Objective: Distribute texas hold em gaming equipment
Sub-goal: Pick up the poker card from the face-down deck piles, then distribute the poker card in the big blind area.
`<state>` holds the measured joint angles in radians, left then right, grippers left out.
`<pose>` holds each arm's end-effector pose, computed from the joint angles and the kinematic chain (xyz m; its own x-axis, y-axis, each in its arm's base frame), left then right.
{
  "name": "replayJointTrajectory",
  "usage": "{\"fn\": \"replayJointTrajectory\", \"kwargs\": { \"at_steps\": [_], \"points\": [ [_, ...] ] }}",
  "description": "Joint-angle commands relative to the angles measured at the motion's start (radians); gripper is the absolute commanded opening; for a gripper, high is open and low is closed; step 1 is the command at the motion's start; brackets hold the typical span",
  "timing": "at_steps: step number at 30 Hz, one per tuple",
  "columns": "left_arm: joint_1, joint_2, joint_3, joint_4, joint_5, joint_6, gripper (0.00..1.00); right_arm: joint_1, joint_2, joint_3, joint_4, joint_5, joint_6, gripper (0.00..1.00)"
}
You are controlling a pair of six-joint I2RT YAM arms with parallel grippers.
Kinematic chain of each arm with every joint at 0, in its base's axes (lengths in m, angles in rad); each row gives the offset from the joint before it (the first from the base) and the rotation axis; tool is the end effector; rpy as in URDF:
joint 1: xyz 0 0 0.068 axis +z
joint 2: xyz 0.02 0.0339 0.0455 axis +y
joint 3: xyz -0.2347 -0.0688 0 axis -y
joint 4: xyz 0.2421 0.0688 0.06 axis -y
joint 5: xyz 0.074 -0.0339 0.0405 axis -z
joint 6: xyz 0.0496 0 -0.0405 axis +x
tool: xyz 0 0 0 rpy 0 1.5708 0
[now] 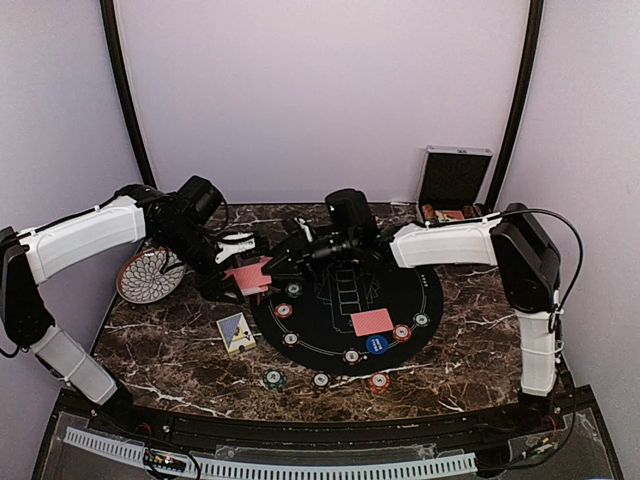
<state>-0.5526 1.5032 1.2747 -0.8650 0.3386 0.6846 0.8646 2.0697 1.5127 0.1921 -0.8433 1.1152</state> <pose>0.2544 -0.1762 0.2440 -0.1905 0.8182 -0.5424 0.9622 0.2651 0.0619 0.2765 0.3812 0.2044 -0.9628 -0.2086 -0.1717 -0.2139 0.2001 0.9561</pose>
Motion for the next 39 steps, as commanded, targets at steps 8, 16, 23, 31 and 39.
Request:
{"fn": "replayJointTrajectory", "kwargs": {
  "at_steps": [8,16,23,31,39],
  "points": [
    [0.003,-0.038,-0.013,0.002,-0.016,0.012,0.0,-0.015,-0.039,-0.014,0.048,-0.037,0.016,0.0],
    [0.002,-0.038,-0.014,0.001,-0.02,0.013,0.0,-0.064,-0.078,-0.039,0.002,-0.044,-0.015,0.0],
    [0.002,-0.042,-0.014,0.0,-0.028,0.016,0.0,-0.164,-0.125,-0.061,-0.069,-0.044,-0.08,0.0],
    [0.002,-0.04,-0.01,-0.004,-0.025,0.015,0.0,-0.378,-0.102,-0.039,-0.211,0.017,-0.215,0.0],
    [0.002,-0.04,-0.005,-0.012,-0.02,0.016,0.0,-0.522,0.074,0.165,-0.411,0.183,-0.368,0.0]
  ]
}}
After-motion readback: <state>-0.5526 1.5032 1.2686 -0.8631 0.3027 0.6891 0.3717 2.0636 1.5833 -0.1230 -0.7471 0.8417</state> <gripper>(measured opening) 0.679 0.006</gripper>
